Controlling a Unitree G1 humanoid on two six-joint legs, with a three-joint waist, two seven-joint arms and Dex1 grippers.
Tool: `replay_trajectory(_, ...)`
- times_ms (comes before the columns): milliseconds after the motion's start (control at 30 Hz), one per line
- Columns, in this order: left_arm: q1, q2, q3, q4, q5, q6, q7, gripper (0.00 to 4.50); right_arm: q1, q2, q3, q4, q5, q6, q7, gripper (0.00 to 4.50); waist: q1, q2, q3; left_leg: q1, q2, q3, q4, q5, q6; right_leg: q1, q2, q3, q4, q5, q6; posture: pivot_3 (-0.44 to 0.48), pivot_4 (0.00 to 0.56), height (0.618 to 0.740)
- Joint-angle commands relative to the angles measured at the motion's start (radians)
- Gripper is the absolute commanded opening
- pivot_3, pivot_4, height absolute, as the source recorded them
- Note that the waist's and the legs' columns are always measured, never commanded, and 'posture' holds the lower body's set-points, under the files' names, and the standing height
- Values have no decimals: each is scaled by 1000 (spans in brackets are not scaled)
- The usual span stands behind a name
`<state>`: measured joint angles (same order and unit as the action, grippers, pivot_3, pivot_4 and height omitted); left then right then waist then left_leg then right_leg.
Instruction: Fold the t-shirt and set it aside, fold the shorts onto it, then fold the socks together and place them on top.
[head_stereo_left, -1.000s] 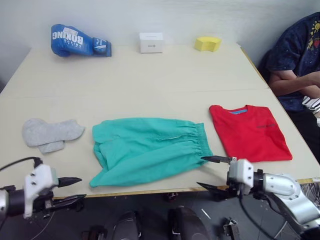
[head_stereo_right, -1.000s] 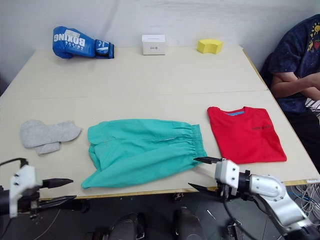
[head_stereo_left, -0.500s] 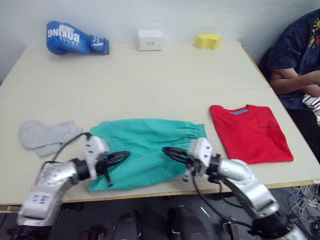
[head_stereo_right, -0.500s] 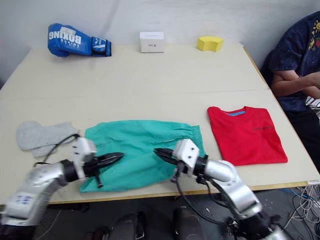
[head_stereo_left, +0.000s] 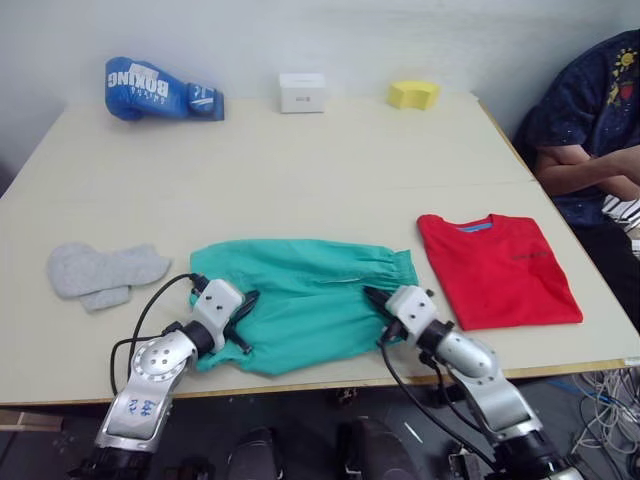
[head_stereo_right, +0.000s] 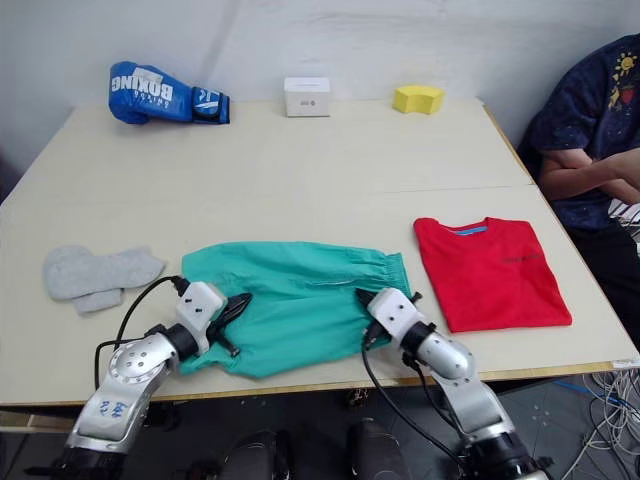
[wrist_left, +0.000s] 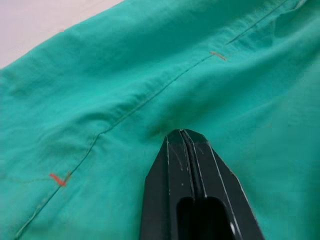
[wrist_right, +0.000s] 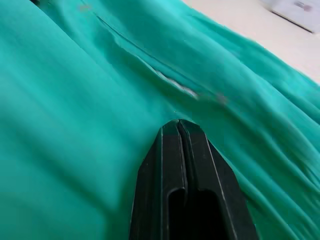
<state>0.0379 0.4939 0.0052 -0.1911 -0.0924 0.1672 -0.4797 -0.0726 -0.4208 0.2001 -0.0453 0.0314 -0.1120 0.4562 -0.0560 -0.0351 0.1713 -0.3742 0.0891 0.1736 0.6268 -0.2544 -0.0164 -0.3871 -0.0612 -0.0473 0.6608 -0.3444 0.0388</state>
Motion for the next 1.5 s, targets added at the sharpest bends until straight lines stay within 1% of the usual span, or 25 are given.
replay_trajectory(33, 65, 31, 65, 34, -94, -96, -124, 0, 7, -7, -106, -40, 92, 28, 16, 27, -2, 0, 0, 3, 0, 0, -1, 0, 0, 2, 0, 0, -1, 0, -1, 0, 150, 740)
replay_trajectory(100, 63, 46, 132, 9, -241, -106, -241, 0, -31, 24, -136, -108, 186, 73, 35, 27, -1, 0, 0, 3, 0, 0, -3, 0, -1, 2, 0, 0, -1, -1, -1, 0, 150, 740)
replay_trajectory(167, 31, 79, 192, -23, -400, -30, -342, 0, -79, 46, -130, -176, 252, 124, 65, 27, -1, 0, 1, 0, 1, 0, -3, 0, -1, -1, 1, 0, 0, -1, -2, 0, 150, 740)
replay_trajectory(200, 4, 100, 211, -30, -456, 19, -374, 0, -106, 55, -121, -197, 267, 152, 74, 27, -1, 0, 1, -4, 1, 0, -3, 3, -2, -5, 1, 0, 1, -1, -2, 0, 150, 740)
replay_trajectory(267, -74, 163, 206, -22, -495, 102, -425, 0, -168, 83, -89, -212, 267, 211, 76, 27, 0, 0, 1, -5, 1, -2, -3, 4, -4, -7, 2, -1, 2, -1, -3, 0, 150, 740)
replay_trajectory(333, -188, 186, 159, 29, -449, 125, -427, 0, -236, 125, -46, -176, 229, 254, 54, 27, 4, 0, 1, -5, 2, -4, -4, 5, -5, -7, 3, -3, 2, -1, -3, 0, 150, 740)
replay_trajectory(367, -239, 178, 127, 66, -402, 107, -413, 0, -263, 145, -23, -142, 195, 258, 39, 27, 5, 0, 1, -5, 1, -5, -4, 6, -5, -6, 3, -3, 2, -1, -3, 0, 150, 740)
replay_trajectory(433, -327, 145, 58, 146, -294, 71, -359, 0, -306, 174, 20, -50, 94, 246, -15, 27, 4, 0, 1, -6, -1, -4, -5, 6, -4, -6, 1, -3, 1, 0, -3, 0, 150, 740)
replay_trajectory(533, -421, 57, -20, 285, -147, 23, -229, 0, -332, 207, 43, 89, -8, 180, -90, 27, 3, 0, 1, -9, -4, -2, -4, 9, 0, -7, -1, -2, -1, 0, 0, 0, 150, 740)
replay_trajectory(633, -433, 8, -53, 367, -71, 22, -158, 0, -310, 204, 14, 174, -42, 114, -124, 27, 3, 0, 1, -20, -3, -1, 2, 8, 0, -16, -1, -1, -1, -1, 2, 0, 150, 740)
replay_trajectory(700, -400, -1, -60, 371, -57, 63, -143, 0, -273, 165, -50, 187, -20, 109, -118, 27, 4, 0, 1, -27, -3, 0, 3, 7, 0, -24, 0, 1, 0, -1, 3, 0, 150, 740)
replay_trajectory(733, -387, -3, -63, 370, -51, 72, -137, 0, -261, 151, -73, 190, -12, 102, -116, 27, 5, 0, 1, -29, -3, 0, 3, 8, 0, -26, 0, 0, 0, -2, 4, 0, 150, 740)
replay_trajectory(833, -355, 7, -65, 362, -42, 59, -141, 0, -227, 128, -162, 155, 70, 95, -83, 27, 6, -1, 1, -26, -3, 0, 4, 7, -1, -23, 0, 0, 0, -2, 5, 0, 150, 740)
replay_trajectory(900, -349, 9, -56, 371, -37, -3, -148, 0, -200, 119, -217, 99, 145, 101, -45, 27, 6, -1, 1, -22, -3, 0, 3, 6, 0, -19, -1, 0, 1, -2, 5, 0, 150, 740)
replay_trajectory(1000, -361, -4, -31, 383, -54, -99, -164, 0, -171, 119, -265, 37, 215, 136, -25, 27, 1, 1, 1, -11, -3, -2, 2, 0, 2, -8, -1, 0, 0, -2, 5, 0, 150, 740)
replay_trajectory(1100, -388, -26, 4, 386, -97, -167, -190, 0, -143, 134, -299, -25, 279, 188, -29, 593, 0, 1, 2, -11, -2, -3, 0, 2, 0, -8, 0, -1, 1, 0, 2, 0, 150, 740)
replay_trajectory(1167, -403, -30, 19, 377, -122, -195, -220, 0, -125, 150, -313, -75, 323, 228, -35, 1245, 1, 1, 2, -11, -1, -4, 0, 4, -1, -9, 1, -2, 1, 1, 1, 0, 150, 740)
replay_trajectory(1200, -411, -30, 26, 364, -143, -209, -244, 0, -112, 155, -321, -115, 347, 248, -41, 1661, 2, 1, 2, -12, -1, -4, 0, 4, -1, -9, 1, -2, 2, 1, 1, 0, 150, 740)
replay_trajectory(1233, -421, -30, 33, 345, -170, -204, -268, 0, -93, 153, -332, -169, 380, 282, -43, 1931, 3, 1, 2, -12, -1, -5, 0, 5, -1, -10, 1, -2, 2, 1, 1, 0, 150, 740)
replay_trajectory(1300, -429, -20, 31, 305, -213, -180, -325, 0, -48, 136, -363, -276, 466, 363, -45, 2660, 6, 2, 2, -13, -1, -5, -1, 7, 1, -11, 1, -2, 1, 1, 1, 0, 150, 740)
replay_trajectory(1367, -431, -6, 13, 265, -249, -150, -397, 0, 18, 96, -411, -393, 583, 484, -53, 3378, 8, 2, 2, -14, -1, -4, -1, 7, -1, -11, 1, -2, 0, 0, 2, 0, 150, 740)
replay_trajectory(1400, -431, -1, 4, 247, -267, -133, -429, 0, 48, 80, -438, -442, 642, 537, -68, 3622, 10, 2, 2, -15, -1, -4, -1, 7, -2, -11, 1, -2, -1, -1, 3, 0, 150, 740)
replay_trajectory(1433, -433, 3, -9, 231, -280, -113, -458, 0, 82, 65, -476, -494, 729, 594, -94, 4030, 12, 2, 2, -15, -2, -4, -1, 6, -2, -11, 1, -2, -2, -1, 3, 0, 150, 740)
replay_trajectory(1467, -435, 5, -15, 221, -287, -99, -475, 0, 101, 55, -502, -526, 789, 631, -116, 4310, 15, 2, 2, -15, -2, -4, -1, 6, -2, -10, 1, -2, -3, -1, 4, 0, 150, 740)
replay_trajectory(1500, -438, 5, -33, 215, -288, -88, -500, 0, 138, 41, -546, -565, 941, 685, -187, 4456, 19, 2, 2, -15, -2, -4, -1, 5, -1, -10, 1, -2, -3, -1, 4, 0, 150, 740)
